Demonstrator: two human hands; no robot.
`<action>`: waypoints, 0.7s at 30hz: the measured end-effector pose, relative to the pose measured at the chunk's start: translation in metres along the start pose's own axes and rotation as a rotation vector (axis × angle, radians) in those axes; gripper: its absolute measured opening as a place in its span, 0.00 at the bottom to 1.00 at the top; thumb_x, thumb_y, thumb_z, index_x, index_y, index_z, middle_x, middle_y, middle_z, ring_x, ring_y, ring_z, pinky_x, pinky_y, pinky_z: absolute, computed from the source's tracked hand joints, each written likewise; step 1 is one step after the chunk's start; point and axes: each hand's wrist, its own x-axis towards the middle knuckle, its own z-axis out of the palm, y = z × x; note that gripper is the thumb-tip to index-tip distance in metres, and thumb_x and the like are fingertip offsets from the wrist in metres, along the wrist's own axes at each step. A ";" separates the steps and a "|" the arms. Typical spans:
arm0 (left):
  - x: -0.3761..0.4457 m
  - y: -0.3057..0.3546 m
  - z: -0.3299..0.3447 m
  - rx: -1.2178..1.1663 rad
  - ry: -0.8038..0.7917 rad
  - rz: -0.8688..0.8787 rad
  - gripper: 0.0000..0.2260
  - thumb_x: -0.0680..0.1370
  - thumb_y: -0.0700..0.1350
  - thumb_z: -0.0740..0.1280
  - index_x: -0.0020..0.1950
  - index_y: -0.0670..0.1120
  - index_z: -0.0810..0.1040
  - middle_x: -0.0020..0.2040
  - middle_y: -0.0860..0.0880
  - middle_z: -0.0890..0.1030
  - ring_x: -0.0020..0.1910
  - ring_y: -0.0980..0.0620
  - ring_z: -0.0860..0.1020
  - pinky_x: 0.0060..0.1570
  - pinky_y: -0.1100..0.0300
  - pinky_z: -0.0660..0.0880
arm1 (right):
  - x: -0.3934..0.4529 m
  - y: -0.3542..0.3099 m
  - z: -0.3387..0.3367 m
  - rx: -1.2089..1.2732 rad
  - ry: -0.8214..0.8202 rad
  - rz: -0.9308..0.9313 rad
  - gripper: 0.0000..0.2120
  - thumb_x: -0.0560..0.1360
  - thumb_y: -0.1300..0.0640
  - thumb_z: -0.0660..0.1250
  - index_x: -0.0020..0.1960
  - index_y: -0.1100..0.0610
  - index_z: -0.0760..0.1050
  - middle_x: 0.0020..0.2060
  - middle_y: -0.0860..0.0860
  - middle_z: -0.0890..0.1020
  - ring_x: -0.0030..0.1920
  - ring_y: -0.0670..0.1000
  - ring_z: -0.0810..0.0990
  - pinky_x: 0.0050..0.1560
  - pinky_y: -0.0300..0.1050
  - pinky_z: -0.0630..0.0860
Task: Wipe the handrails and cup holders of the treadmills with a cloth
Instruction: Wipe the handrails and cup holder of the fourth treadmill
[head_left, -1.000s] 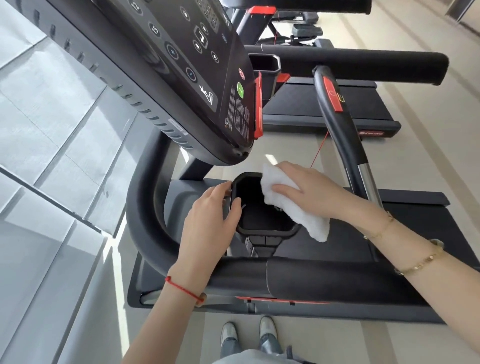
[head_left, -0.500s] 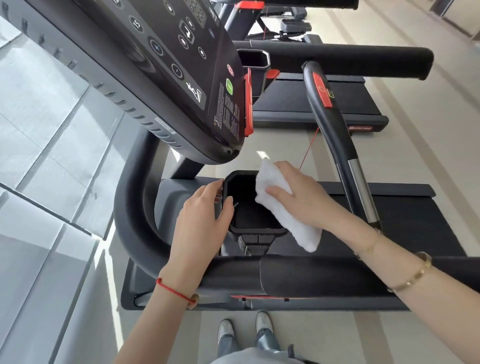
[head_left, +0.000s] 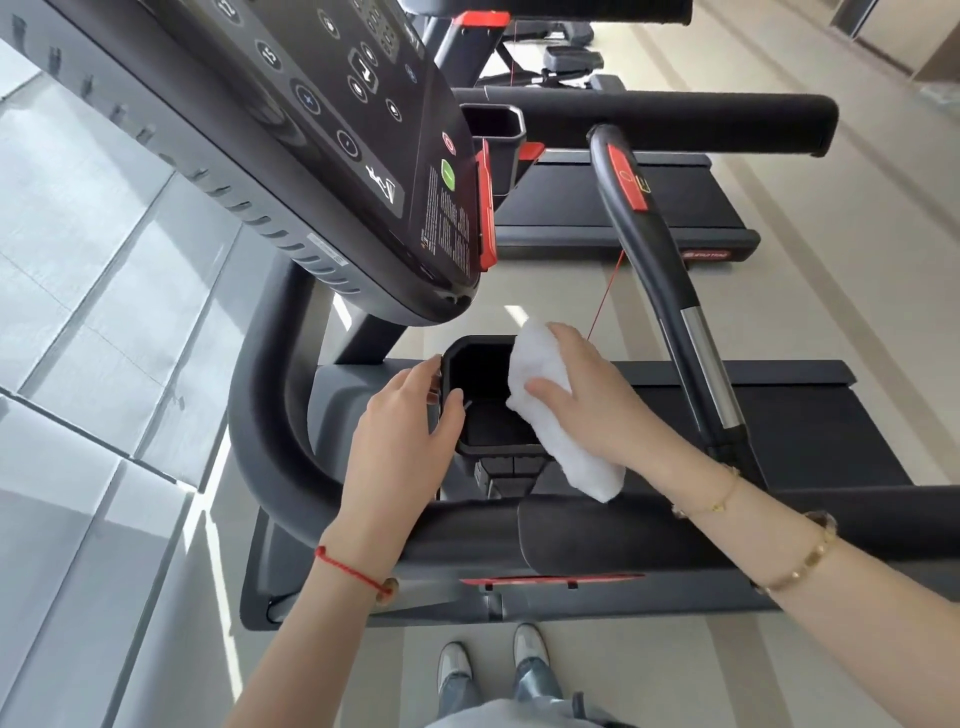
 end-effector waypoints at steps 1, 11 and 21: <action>0.000 0.000 0.000 -0.005 0.004 -0.004 0.20 0.80 0.49 0.65 0.71 0.46 0.73 0.58 0.50 0.81 0.55 0.50 0.79 0.52 0.62 0.72 | -0.009 0.003 0.002 0.048 -0.005 0.000 0.29 0.81 0.51 0.61 0.77 0.52 0.52 0.73 0.50 0.64 0.69 0.53 0.66 0.59 0.41 0.61; -0.018 0.009 -0.005 0.037 0.036 0.004 0.20 0.81 0.49 0.63 0.73 0.48 0.71 0.58 0.51 0.80 0.54 0.52 0.78 0.51 0.58 0.75 | 0.052 -0.023 -0.010 -0.337 -0.153 -0.359 0.16 0.81 0.49 0.58 0.68 0.48 0.68 0.63 0.45 0.76 0.60 0.52 0.75 0.50 0.44 0.66; -0.024 0.011 -0.008 0.056 0.013 -0.006 0.20 0.81 0.50 0.62 0.73 0.48 0.71 0.55 0.52 0.80 0.52 0.50 0.78 0.52 0.53 0.76 | 0.032 0.011 -0.019 -0.139 -0.209 -0.221 0.25 0.81 0.47 0.59 0.76 0.49 0.57 0.71 0.48 0.66 0.66 0.51 0.69 0.57 0.41 0.62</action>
